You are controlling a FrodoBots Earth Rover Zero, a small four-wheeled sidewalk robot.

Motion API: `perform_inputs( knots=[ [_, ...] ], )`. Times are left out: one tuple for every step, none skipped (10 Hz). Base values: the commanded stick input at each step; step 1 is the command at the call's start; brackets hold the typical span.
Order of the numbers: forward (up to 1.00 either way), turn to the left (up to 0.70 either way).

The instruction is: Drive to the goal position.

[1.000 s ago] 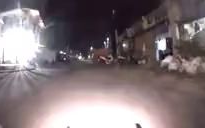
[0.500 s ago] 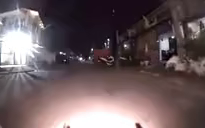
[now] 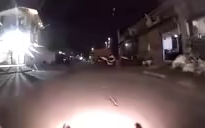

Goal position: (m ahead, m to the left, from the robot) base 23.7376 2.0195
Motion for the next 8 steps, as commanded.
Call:
perform_inputs(
  knots=[
    [0.7, 0.0],
    [0.7, 0.0],
    [0.7, 0.0],
    [0.7, 0.0],
    [0.7, 0.03],
    [0.7, 0.25],
    [0.7, 0.12],
    [0.7, 0.0]
  ],
)
